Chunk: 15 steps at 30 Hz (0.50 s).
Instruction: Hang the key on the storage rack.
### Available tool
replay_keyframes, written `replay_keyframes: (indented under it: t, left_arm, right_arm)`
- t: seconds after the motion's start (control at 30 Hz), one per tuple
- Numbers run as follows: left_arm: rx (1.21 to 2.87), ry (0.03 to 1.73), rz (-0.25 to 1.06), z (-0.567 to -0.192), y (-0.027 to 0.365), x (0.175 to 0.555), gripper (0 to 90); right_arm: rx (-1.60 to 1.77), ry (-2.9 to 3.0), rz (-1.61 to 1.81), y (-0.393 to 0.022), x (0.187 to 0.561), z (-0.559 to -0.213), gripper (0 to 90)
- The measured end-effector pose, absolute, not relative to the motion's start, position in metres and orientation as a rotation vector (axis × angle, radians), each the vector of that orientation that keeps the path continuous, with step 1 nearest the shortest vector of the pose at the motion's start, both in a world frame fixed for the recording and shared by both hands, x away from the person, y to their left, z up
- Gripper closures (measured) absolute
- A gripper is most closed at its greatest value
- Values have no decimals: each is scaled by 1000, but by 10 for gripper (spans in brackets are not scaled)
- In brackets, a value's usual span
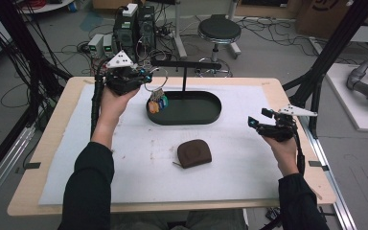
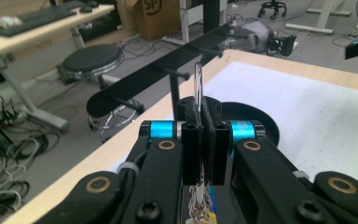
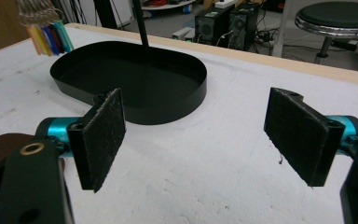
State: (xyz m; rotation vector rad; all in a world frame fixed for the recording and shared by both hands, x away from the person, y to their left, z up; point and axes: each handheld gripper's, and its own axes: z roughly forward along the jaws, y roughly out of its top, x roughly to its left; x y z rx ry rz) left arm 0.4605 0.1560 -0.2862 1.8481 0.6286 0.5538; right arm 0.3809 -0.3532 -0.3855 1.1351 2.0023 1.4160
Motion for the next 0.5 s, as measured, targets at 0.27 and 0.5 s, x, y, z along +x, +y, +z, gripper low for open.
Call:
replay_keyframes:
  t: [0.27,0.5]
  left_arm:
    - [1809,686,533,-294,153,484,869]
    - [1797,749,530,-305,153,497,869]
  right_arm:
    - [1131,2004,1419,-353,381,-386,210]
    - [1131,2005,1421,-352,381,-386,210]
